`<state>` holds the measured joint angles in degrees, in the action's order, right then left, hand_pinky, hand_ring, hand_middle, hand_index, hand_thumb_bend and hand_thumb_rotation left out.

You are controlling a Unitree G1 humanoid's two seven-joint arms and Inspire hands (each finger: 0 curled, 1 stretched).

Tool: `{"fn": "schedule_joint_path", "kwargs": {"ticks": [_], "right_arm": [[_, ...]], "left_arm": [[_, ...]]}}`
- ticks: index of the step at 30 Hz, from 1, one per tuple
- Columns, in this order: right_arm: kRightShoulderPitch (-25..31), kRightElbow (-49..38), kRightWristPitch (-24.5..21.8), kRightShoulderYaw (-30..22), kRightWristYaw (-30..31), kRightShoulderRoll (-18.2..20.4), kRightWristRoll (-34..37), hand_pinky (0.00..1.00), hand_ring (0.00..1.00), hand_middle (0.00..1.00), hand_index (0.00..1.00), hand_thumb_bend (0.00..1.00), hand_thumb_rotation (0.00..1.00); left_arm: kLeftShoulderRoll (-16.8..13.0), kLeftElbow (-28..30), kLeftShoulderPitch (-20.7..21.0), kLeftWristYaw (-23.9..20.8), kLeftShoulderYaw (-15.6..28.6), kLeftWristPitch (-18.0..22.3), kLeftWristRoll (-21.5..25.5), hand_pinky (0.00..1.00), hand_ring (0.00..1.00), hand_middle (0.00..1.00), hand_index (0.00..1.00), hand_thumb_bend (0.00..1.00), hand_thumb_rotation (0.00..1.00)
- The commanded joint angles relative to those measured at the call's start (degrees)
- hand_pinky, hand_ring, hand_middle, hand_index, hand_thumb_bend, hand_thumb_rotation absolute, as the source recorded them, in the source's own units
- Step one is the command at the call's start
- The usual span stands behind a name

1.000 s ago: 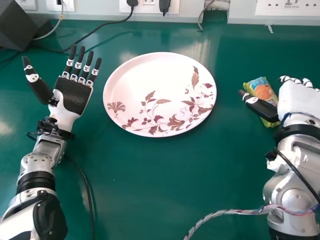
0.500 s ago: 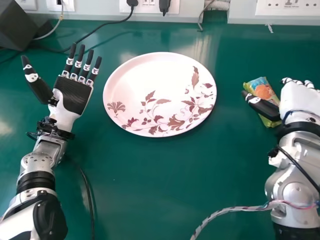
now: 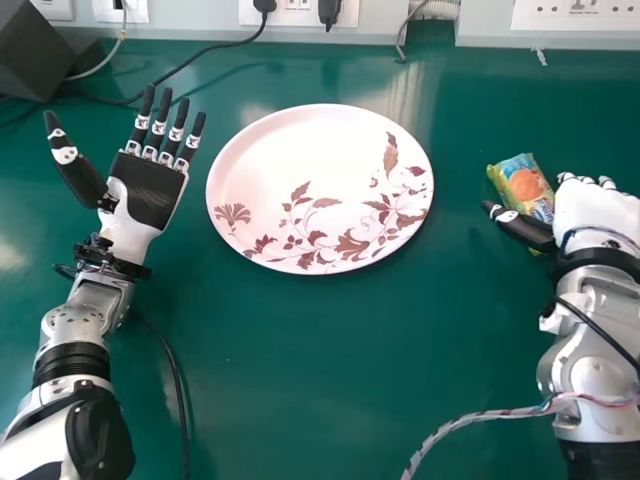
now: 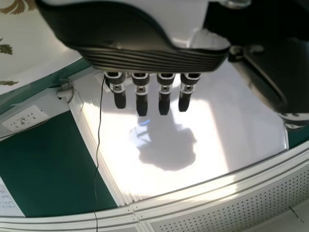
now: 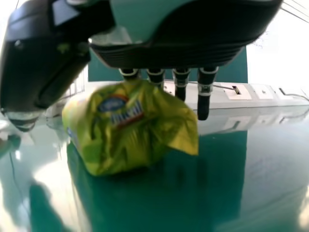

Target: Pick up biscuit and place it in the plate

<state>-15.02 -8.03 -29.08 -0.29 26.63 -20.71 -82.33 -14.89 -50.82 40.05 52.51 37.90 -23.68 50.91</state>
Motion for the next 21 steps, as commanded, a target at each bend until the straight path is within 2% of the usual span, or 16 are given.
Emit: {"fn": "schedule_joint_path", "kwargs": {"ticks": [1,13,16,21], "right_arm": [[0.1,1.2,-0.1,1.2,-0.8,-1.1,0.9,0.81,0.86,0.93,0.90,1.00,0.82],[-1.6,5.6,-2.4,4.3,-3.1,-2.9,4.3,0.83,0.88,0.94,0.91,1.00,0.83],[-2.1,6.7,-2.5,4.8,-4.3,-3.6,5.3,0.82,0.87,0.93,0.91,1.00,0.83],[-2.9,9.3,-2.5,5.8,-7.0,-4.7,7.1,0.83,0.88,0.94,0.92,1.00,0.82]], "left_arm": [[0.6,0.6,-1.3,-0.5,1.0,-0.6,1.1,0.99,0.95,0.99,1.00,1.00,0.78],[0.9,1.3,-1.5,0.1,1.0,-1.3,1.7,1.00,0.97,0.99,1.00,1.00,0.75],[1.1,1.8,-1.6,-1.1,1.1,-1.5,1.8,1.00,0.97,0.99,1.00,1.00,0.74],[1.1,1.7,-1.4,-0.6,1.1,-1.5,1.9,1.00,0.96,0.98,1.00,1.00,0.72]]}}
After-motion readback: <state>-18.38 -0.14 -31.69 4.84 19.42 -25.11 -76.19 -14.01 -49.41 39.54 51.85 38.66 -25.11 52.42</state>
